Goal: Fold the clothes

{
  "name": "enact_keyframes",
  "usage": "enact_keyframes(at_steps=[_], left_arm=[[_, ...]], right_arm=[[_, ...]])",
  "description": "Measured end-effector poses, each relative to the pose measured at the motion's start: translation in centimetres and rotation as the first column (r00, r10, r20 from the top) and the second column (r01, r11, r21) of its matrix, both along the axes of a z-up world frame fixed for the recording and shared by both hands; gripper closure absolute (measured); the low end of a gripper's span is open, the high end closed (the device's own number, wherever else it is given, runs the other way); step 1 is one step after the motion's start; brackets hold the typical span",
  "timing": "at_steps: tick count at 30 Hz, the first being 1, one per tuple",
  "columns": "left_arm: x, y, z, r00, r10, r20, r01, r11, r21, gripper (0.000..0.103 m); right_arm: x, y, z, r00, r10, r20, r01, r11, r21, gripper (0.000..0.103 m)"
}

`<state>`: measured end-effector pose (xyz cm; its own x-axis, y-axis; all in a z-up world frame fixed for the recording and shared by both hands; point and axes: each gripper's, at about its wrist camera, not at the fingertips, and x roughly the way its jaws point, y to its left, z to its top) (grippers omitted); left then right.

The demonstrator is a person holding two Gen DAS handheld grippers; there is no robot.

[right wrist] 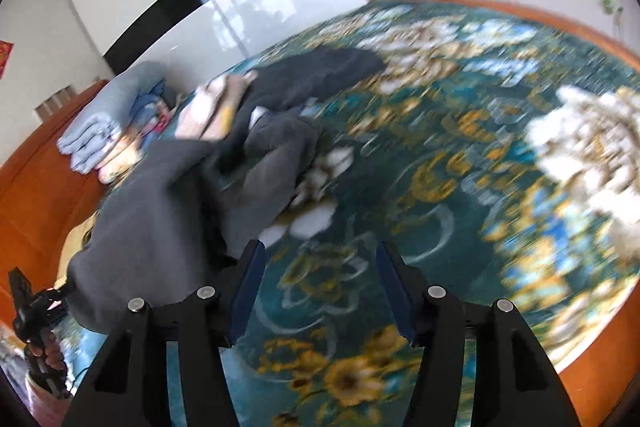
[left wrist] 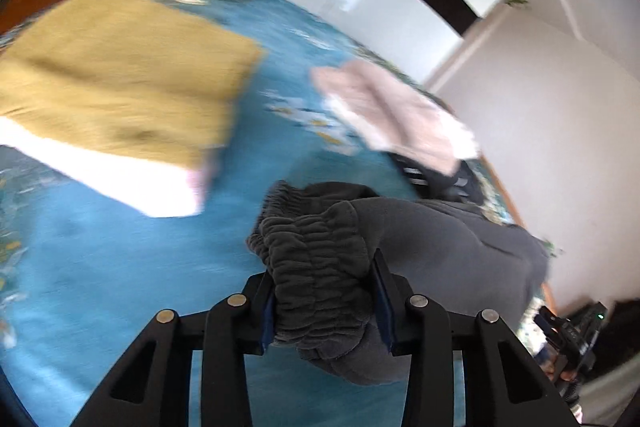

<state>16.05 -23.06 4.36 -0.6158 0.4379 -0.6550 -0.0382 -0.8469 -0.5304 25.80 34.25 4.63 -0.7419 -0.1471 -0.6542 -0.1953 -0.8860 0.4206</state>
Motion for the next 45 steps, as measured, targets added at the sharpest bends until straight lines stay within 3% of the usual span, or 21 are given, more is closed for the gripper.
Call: enact_keyframes(at_steps=[3,5,13,18,20,25,28,31,33,37,40,42,44,45], left_arm=[[0.0,-2.4,-3.2,0.991,0.049,0.125,-0.054,0.998,0.038,0.061],[0.3,-3.2,-4.8,0.984,0.055,0.168,-0.069,0.994,0.080,0.060],[0.2,-2.9,-5.3,0.987,0.029,0.156,-0.036,0.998,0.044,0.049],[-0.1,-2.4,-6.0,0.985,0.023,0.169,-0.033,0.998,0.060,0.043],[-0.2,-2.3,-6.1,0.985,0.021,0.169,-0.031,0.998,0.061,0.042],[-0.1,-2.2,-6.0,0.986,0.014,0.167,-0.023,0.998,0.052,0.041],[-0.1,-2.2,-5.9,0.986,0.015,0.169,-0.023,0.999,0.046,0.040],[-0.1,-1.9,-5.8,0.986,0.012,0.166,-0.017,0.999,0.032,0.040],[-0.2,-1.9,-5.8,0.986,0.012,0.167,-0.018,0.999,0.032,0.040],[-0.3,-1.5,-5.8,0.986,0.016,0.167,-0.020,1.000,0.019,0.038],[-0.3,-1.4,-5.7,0.985,0.018,0.171,-0.021,1.000,0.015,0.038],[-0.3,-1.4,-5.6,0.985,0.020,0.174,-0.022,1.000,0.010,0.038],[-0.3,-1.3,-5.5,0.984,0.023,0.177,-0.025,1.000,0.005,0.038],[-0.3,-1.3,-5.5,0.984,0.025,0.177,-0.026,1.000,0.003,0.038]], right_arm=[[-1.7,-2.0,-2.0,0.999,0.044,0.028,-0.041,0.996,-0.076,0.044],[-2.8,-3.3,-3.1,0.996,0.074,0.040,-0.069,0.990,-0.122,0.044],[-4.9,-10.1,-4.1,0.968,0.252,0.013,-0.243,0.946,-0.214,0.043],[-6.3,-14.8,-3.8,0.919,0.394,0.010,-0.384,0.902,-0.199,0.039],[-6.7,-17.1,-4.1,0.897,0.440,0.037,-0.430,0.890,-0.153,0.026],[-6.8,-20.6,-4.8,0.856,0.507,0.100,-0.503,0.862,-0.064,0.024],[-6.6,-20.3,-5.3,0.871,0.476,0.123,-0.473,0.880,-0.054,0.026],[-6.0,-18.0,-4.1,0.933,0.351,0.081,-0.354,0.935,0.017,0.026],[-5.9,-16.5,-4.0,0.949,0.308,0.068,-0.309,0.951,0.006,0.026],[-7.4,-14.9,-6.0,0.954,0.266,0.136,-0.258,0.963,-0.072,0.026],[-7.7,-15.9,-6.8,0.956,0.261,0.132,-0.248,0.963,-0.106,0.026],[-7.7,-16.3,-6.6,0.959,0.253,0.132,-0.243,0.966,-0.084,0.032],[-7.6,-16.2,-6.3,0.960,0.248,0.134,-0.238,0.968,-0.084,0.070],[-7.5,-16.2,-6.2,0.960,0.245,0.135,-0.236,0.968,-0.084,0.079]])
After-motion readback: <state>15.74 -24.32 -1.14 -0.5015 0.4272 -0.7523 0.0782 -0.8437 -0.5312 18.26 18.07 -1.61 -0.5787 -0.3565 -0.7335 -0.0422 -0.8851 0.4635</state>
